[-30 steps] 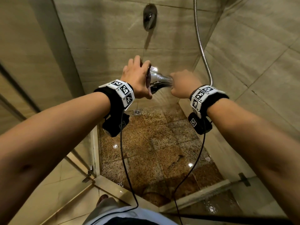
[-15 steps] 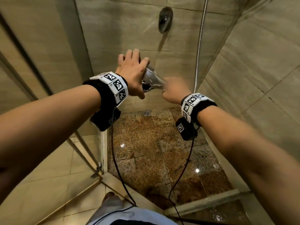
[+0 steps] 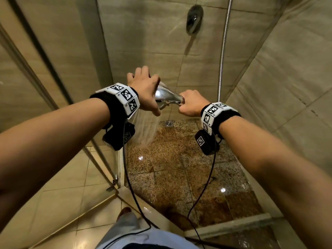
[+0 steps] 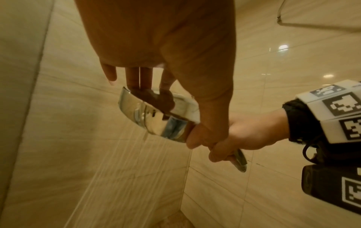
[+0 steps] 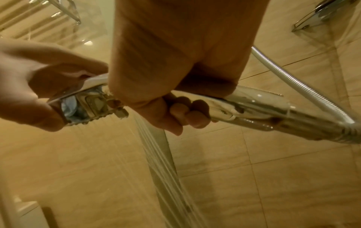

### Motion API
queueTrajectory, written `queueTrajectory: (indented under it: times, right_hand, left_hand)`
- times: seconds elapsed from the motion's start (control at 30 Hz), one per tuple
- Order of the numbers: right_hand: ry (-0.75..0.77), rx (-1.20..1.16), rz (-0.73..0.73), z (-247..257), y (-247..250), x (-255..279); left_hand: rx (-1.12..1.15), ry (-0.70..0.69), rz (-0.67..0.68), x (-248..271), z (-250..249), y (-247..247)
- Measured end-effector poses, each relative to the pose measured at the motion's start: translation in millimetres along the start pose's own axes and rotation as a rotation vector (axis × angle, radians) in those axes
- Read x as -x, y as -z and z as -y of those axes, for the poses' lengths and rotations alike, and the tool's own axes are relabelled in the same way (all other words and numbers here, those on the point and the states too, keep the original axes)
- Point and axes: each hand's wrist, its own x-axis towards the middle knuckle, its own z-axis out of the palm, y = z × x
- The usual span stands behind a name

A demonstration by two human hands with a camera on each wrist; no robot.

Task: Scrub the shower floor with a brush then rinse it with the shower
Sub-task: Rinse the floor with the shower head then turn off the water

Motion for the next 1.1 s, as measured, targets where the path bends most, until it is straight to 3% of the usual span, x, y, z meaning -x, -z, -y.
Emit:
queueTrajectory:
  times: [0.4, 0.53, 0.67, 0.87, 1.1]
  right_hand:
    - [-0.104, -0.023, 0.173, -25, -4, 18]
    - [-0.126, 0.093, 0.207, -38, 4, 24]
    - [-0.092, 0.240, 0.125, -51, 10, 30]
    - [-0.132, 0.157, -0.020, -70, 16, 33]
    - [-0.180, 0.200, 0.117, -84, 30, 39]
  left_hand:
    - [0.082, 0.019, 0.169, -7, -26, -27]
    - [0.133, 0.016, 0.204, -10, -44, -35]
    - [0.140, -0.026, 0.122, -15, -58, -36]
    - [0.089, -0.150, -0.055, -28, -71, -17]
    - [0.182, -0.080, 0.135, -32, -88, -21]
